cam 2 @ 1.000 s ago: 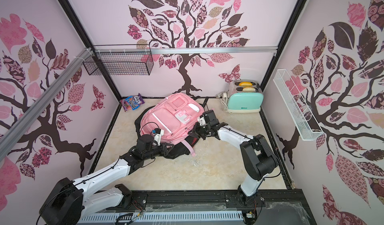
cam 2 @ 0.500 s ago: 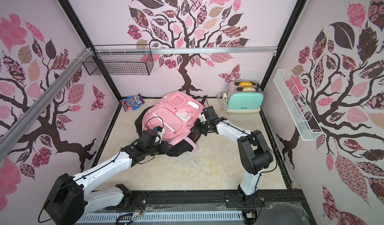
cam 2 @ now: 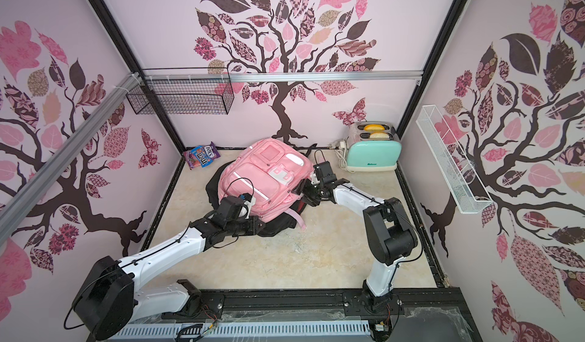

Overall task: Zip up the backpack
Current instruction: Zip the zipper on the backpack.

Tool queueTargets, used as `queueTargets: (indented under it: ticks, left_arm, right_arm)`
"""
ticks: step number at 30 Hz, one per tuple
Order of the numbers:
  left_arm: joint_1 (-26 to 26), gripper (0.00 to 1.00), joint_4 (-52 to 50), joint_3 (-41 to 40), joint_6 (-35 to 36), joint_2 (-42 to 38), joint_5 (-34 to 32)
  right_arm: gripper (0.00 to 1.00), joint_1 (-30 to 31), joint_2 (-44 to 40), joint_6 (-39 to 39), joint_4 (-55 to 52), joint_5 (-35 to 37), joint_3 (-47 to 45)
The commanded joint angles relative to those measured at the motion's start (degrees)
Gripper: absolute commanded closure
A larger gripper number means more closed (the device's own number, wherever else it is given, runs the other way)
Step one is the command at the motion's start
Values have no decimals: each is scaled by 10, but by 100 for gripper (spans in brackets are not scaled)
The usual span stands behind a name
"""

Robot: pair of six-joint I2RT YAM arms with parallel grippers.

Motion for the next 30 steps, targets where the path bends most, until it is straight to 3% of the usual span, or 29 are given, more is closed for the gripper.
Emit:
queueTargets:
  ticks: [1, 7, 15, 19, 26, 30]
  left_arm:
    - [-20, 100, 30, 8, -2, 9, 49]
    - [-56, 100, 44, 26, 2, 18, 55]
    - [-59, 100, 55, 19, 3, 18, 60]
    - [-59, 100, 61, 16, 1, 19, 62]
    - [-59, 100, 66, 18, 3, 27, 69]
    - [-59, 100, 55, 19, 8, 22, 57]
  right_arm:
    - [25, 6, -31, 66, 42, -20, -43]
    - [24, 50, -45, 134, 104, -47, -93]
    - [27, 91, -36, 165, 147, -42, -103]
    - [41, 90, -44, 153, 146, -39, -102]
    - [94, 91, -55, 94, 92, -19, -73]
    - [100, 90, -42, 46, 60, -25, -43]
